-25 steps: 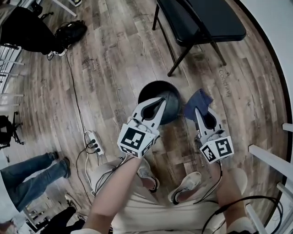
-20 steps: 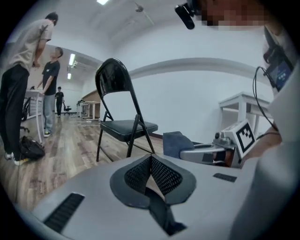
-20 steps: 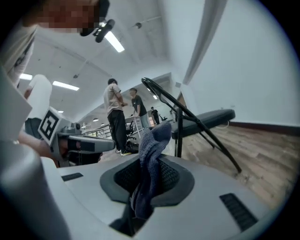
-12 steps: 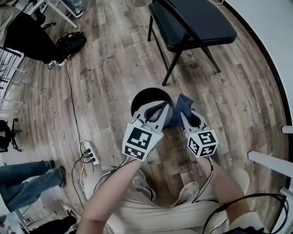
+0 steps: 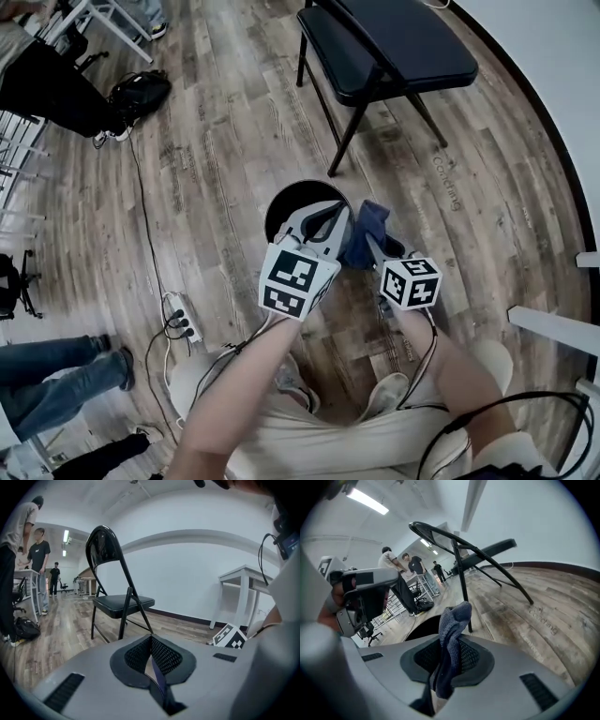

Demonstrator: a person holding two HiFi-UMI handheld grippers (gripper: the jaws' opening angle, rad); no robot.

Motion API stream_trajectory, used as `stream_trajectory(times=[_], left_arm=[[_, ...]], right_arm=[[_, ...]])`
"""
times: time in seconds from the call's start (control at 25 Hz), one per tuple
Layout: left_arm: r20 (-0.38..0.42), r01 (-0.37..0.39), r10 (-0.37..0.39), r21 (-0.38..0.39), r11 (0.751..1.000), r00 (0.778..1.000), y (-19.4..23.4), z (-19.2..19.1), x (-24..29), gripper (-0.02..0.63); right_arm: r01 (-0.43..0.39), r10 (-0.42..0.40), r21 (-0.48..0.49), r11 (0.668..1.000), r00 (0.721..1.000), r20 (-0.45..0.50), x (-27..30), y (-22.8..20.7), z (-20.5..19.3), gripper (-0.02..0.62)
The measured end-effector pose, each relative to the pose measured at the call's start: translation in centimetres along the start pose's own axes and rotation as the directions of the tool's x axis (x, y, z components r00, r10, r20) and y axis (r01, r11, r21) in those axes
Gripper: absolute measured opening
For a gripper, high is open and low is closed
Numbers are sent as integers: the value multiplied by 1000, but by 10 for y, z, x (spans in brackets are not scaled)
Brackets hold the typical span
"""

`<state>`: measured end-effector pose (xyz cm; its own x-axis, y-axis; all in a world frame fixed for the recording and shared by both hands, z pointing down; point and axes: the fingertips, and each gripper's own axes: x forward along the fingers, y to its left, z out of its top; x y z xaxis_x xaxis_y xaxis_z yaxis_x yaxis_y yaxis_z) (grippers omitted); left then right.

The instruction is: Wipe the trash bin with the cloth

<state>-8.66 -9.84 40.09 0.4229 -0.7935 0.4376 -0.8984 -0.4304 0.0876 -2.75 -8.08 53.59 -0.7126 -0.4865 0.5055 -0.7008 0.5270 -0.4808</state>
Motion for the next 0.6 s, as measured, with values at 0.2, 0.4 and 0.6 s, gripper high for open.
stream_trajectory(times=[0.2,0.4,0.6], left_arm=[[-97,-12,6,-63,998,995,13,-26,15,11],[-148,1,-16,-98,995,989,18,-46,24,11],[-282,39,-69,-112,993,957,13,-80,34,11]], right_arm=[[14,-7,70,997,995,-98,11,-11,-33,63],[-15,34,185,983,995,-98,28,-6,-47,63],[-46,63,406,913,998,-29,37,-15,-45,63]])
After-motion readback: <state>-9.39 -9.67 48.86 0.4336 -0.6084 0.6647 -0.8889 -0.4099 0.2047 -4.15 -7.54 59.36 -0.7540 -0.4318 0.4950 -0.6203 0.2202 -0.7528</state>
